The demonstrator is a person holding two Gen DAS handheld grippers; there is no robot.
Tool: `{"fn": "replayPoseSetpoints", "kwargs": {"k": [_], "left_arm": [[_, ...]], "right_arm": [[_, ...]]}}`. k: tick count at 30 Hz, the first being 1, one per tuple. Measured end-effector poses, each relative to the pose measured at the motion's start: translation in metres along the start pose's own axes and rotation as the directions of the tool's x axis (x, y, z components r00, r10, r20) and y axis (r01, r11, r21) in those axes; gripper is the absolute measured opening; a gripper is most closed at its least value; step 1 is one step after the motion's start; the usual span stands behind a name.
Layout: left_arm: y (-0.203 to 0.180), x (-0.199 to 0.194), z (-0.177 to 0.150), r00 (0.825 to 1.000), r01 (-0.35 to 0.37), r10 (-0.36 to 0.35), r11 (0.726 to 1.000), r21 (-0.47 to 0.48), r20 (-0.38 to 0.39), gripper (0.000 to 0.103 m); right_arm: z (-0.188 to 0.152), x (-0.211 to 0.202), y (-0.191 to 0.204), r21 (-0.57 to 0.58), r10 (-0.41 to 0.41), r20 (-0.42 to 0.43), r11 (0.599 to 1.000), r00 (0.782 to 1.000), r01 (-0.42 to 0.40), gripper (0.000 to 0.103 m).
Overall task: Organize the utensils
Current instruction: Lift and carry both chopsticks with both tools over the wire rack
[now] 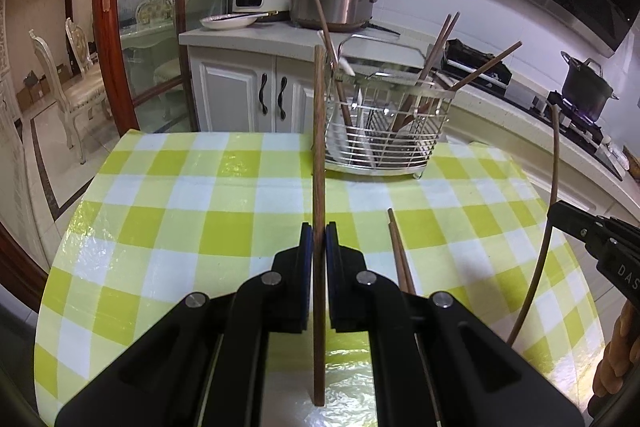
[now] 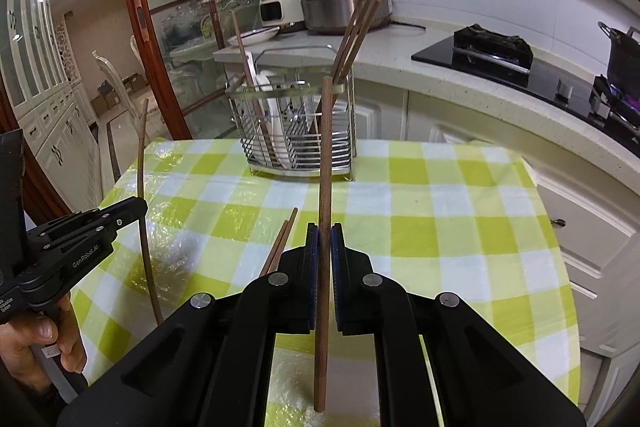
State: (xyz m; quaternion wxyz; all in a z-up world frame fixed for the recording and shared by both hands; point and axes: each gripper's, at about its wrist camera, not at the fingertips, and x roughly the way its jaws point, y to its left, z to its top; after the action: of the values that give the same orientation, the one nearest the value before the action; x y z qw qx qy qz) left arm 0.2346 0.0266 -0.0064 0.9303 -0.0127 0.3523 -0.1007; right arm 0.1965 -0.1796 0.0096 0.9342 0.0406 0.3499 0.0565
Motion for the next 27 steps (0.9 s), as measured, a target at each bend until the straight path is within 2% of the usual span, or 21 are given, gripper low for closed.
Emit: {"fn": "replayPoseSetpoints", "kwargs": {"k": [11,27], "left_arm": [[-0.007,-0.014,0.003,0.999,0.012,-0.012,1.0,-0.001,0.032,0.007],[-0.011,-0.022,0.006,0.999,0.018,-0.018,1.0,0.006,0.05,0.007]], "right_arm": [[0.004,-0.021,-0.003,-0.012,-0.008,0.053,1.0,0.999,0.009,0.008],[0.004,-0.029,-0.005,-0.009,-0.002,0.075,1.0,0.997,0.003,0.008]]}}
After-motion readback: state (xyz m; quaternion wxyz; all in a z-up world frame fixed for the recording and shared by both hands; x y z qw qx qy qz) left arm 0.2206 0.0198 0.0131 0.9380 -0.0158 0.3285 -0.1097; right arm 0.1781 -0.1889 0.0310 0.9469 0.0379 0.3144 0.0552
